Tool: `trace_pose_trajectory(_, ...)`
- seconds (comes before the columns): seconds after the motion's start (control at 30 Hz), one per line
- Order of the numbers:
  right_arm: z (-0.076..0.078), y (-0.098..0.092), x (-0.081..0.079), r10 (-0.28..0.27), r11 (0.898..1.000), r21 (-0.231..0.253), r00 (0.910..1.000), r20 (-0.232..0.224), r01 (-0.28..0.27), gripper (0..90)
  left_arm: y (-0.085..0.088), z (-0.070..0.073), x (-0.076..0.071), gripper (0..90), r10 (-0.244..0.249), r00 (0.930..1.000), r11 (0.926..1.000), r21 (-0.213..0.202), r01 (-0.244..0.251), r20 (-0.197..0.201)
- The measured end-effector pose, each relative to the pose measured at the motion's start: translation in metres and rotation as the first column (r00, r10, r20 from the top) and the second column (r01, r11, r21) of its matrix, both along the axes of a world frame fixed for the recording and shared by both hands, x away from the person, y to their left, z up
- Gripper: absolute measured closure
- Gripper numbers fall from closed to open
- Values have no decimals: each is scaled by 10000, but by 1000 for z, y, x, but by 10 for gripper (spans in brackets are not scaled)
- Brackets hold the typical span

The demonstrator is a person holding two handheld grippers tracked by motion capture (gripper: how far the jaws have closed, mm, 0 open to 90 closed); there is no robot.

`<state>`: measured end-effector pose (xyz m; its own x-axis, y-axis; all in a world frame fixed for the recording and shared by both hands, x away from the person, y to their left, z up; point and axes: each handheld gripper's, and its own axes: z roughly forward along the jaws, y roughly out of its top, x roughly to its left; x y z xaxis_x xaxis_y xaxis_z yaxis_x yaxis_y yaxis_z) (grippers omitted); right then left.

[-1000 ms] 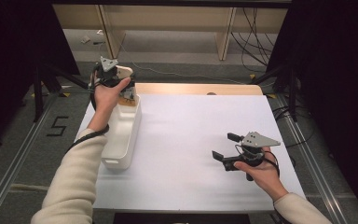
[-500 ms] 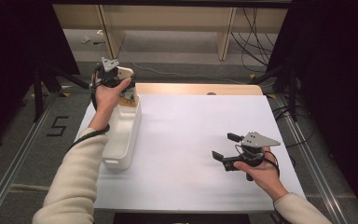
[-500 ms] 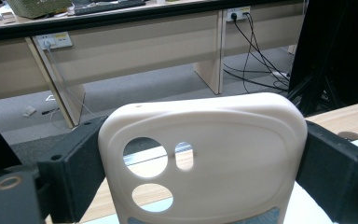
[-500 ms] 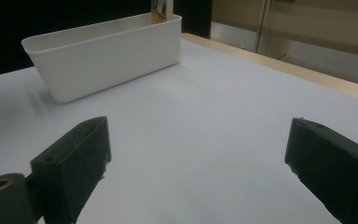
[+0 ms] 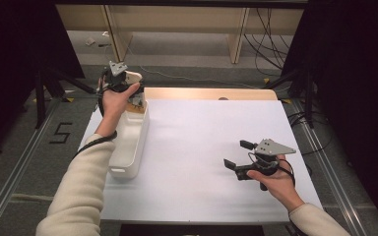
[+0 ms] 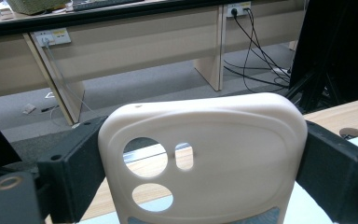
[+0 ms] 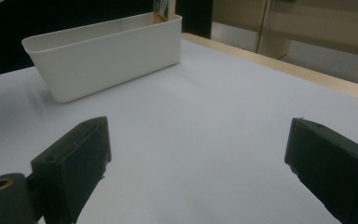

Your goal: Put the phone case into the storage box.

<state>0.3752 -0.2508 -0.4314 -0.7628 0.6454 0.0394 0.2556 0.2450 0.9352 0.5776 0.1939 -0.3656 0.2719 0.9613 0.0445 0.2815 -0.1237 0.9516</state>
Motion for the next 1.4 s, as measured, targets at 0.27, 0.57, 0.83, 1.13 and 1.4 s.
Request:
trace_pose_trajectory(0.27,0,0,0,-7,10000,1,10000,8,7,79,0,-1,1,97,15,10000,10000,73,-15,-46)
trace_pose_trajectory(0.57,0,0,0,3,10000,-1,10000,4,-3,80,0,-3,2,97,19,10000,10000,68,-19,-67)
trace_pose_trajectory(0.83,0,0,0,16,10000,-6,10000,-10,-16,80,0,-5,2,97,47,9999,9999,92,-46,-150)
trace_pose_trajectory(1.13,0,0,0,23,10000,2,10000,-1,-23,82,1,-7,3,97,86,9998,9999,144,-83,-194)
trace_pose_trajectory(1.4,0,0,0,19,10000,-2,10000,-14,-19,83,1,-12,4,96,106,9995,9998,152,-101,-301)
